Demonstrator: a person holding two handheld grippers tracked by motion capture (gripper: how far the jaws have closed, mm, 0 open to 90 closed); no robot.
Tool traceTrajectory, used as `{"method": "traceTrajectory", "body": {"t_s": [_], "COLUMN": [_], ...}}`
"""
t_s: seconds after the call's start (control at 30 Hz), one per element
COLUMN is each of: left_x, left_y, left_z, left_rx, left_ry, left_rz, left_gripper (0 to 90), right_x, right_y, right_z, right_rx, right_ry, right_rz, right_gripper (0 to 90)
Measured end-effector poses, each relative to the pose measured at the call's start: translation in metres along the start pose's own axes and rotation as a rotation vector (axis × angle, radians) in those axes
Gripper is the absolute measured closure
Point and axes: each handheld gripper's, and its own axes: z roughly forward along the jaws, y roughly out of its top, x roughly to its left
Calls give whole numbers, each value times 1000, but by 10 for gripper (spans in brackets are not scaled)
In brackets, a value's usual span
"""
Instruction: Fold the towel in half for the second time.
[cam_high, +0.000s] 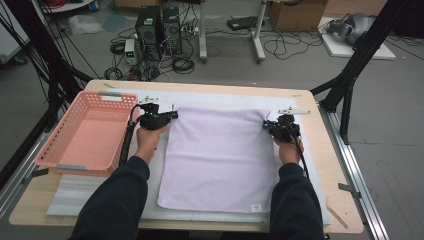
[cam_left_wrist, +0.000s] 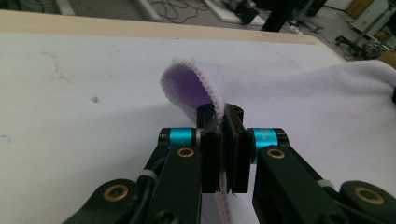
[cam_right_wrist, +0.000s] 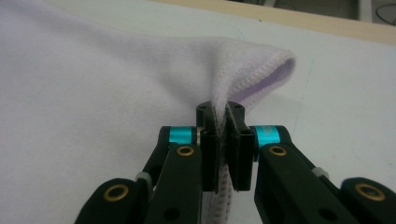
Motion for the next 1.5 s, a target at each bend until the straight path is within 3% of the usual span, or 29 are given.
{"method": "traceTrajectory", "body": {"t_s": [0.1, 0.27, 0.4, 0.53, 0.83, 0.97, 1.1, 1.13, 1.17, 1.2, 1.23, 1.27, 1.3, 1.37, 1.4, 1.43, 1.5], "left_x": [-9, -15, -18, -24, -34, -39, -37, -36, -36, -34, -33, -33, -30, -27, -24, -22, -20], "left_y": [2, -7, -16, -25, -45, -61, -74, -75, -73, -71, -66, -66, -57, -52, -48, -43, -42], "left_z": [-9, -25, -37, -49, -75, -86, -88, -87, -86, -84, -83, -83, -77, -70, -65, -54, -49], "left_rx": [-13, -38, -44, -38, -26, 15, 52, 54, 40, 30, 26, 26, 23, 38, 47, 63, 69], "left_ry": [-17, -43, -65, -87, -125, -146, -130, -115, -88, -72, -60, -60, -30, -18, -15, -39, -50], "left_rz": [52, 41, 45, 59, 96, 110, 139, 144, 140, 123, 118, 118, 128, 117, 90, 30, 22], "left_gripper": [857, 857, 857, 856, 856, 855, 842, 812, 691, 545, 472, 427, 391, 376, 369, 372, 406], "right_x": [4, 9, 18, 23, 29, 33, 37, 36, 36, 35, 33, 33, 28, 24, 23, 22, 20], "right_y": [-1, -5, -2, -4, -38, -53, -66, -67, -68, -67, -65, -65, -56, -44, -39, -35, -28], "right_z": [-11, -26, -37, -46, -71, -81, -84, -84, -83, -83, -83, -83, -84, -82, -77, -73, -58], "right_rx": [-16, -23, -10, -11, -12, 0, 19, 20, 27, 18, 10, 10, -20, -31, -14, 1, 42], "right_ry": [28, 66, 79, 92, 123, 142, 153, 157, 159, 150, 133, 133, 92, 71, 72, 74, 72], "right_rz": [-40, -44, -92, -102, -98, -95, -90, -91, -76, -64, -39, -39, 1, 27, 41, 44, 46], "right_gripper": [850, 849, 849, 849, 847, 847, 840, 822, 765, 654, 567, 567, 453, 391, 372, 367, 358]}}
